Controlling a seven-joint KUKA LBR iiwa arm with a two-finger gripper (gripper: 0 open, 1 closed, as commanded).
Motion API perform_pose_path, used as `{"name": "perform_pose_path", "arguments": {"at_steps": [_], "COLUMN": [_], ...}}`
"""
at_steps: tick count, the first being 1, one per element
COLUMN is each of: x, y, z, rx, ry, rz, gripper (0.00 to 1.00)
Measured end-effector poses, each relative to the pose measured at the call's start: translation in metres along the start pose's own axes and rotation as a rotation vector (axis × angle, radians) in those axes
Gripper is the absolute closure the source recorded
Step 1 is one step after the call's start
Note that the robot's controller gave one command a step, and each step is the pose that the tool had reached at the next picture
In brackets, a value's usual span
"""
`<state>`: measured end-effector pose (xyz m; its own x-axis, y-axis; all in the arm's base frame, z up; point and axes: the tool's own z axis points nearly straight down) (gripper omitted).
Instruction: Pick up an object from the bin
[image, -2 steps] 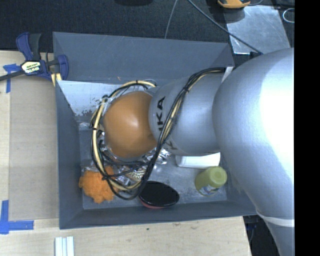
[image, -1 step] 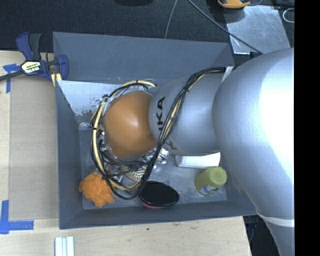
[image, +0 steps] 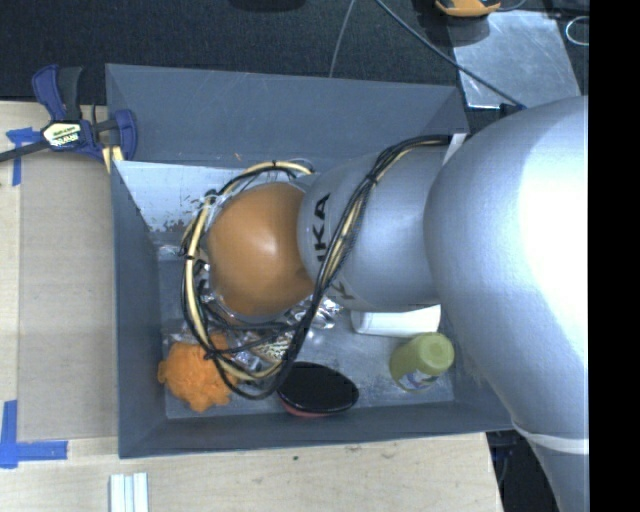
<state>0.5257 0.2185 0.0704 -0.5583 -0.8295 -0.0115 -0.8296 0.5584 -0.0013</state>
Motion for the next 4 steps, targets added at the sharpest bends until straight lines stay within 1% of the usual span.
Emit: {"name": "perform_pose_path", "arguments": {"at_steps": [1, 2, 3, 4], "x": [0.000, 0.000, 0.025, 0.029], "y": [0.000, -0.028, -0.021, -0.019], "z": [0.000, 0.000, -0.025, 0.001], "rx": [0.000, 0.002, 0.003, 0.002], "ry": [0.000, -0.005, -0.006, -0.007], "rz": [0.001, -0.061, -0.143, -0.147], "gripper": [1.00, 1.00, 1.00, 1.00]}}
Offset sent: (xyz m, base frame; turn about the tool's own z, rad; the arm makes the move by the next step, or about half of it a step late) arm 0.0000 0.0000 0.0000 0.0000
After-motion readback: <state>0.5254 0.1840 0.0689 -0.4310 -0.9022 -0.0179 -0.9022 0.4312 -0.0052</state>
